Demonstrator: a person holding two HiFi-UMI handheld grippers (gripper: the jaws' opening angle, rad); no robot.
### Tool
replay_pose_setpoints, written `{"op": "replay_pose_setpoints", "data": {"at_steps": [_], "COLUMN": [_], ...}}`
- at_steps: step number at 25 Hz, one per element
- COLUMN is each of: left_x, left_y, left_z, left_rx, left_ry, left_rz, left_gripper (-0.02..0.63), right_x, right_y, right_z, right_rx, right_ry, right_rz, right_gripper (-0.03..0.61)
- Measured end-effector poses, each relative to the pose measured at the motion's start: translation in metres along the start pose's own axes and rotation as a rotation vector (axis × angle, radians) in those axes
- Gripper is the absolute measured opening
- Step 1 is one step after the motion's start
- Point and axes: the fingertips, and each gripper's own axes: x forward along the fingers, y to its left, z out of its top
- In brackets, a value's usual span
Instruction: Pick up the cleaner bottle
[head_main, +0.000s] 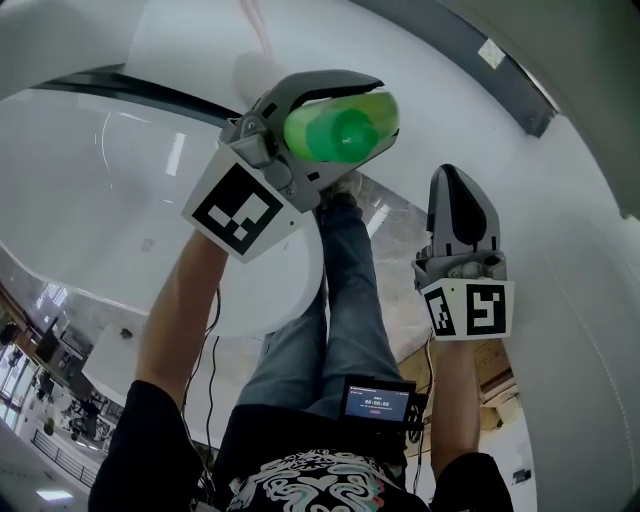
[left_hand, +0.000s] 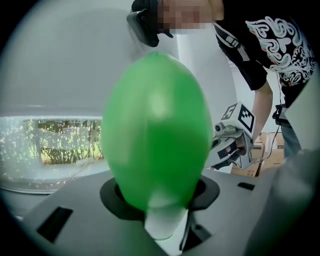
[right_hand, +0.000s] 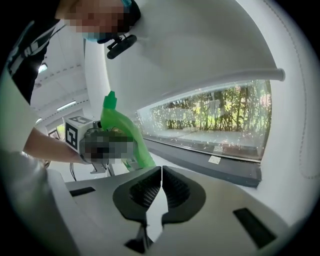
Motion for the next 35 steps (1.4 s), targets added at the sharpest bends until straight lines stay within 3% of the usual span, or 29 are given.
{"op": "replay_pose_setpoints", "data": {"at_steps": [16,25,35], "left_x": [-0.085,-0.122,-0.165], "left_y": [0.010,0.008,-0.007], "left_z": [0.067,0.112,0.177], "left_rx": [-0.057,-0.047,-0.095], "left_ry": [-0.011,-0.017,-0.077], "left_rz": [0.130,0.170,0.251], "left_gripper": [0.196,0.196,0.196], "right_x": [-0.033,-0.064,-0.115], "right_y": [0.055,0.086,0.128], "right_z": [0.062,0.116,0.178], "right_rx": [-0.027,-0.069,-0.137], "right_ry": [-0.064,-0.107,-0.170], "right_rz": [0.005,-0.008,-0.011], "right_gripper": [0.028,0.028,0.028]}}
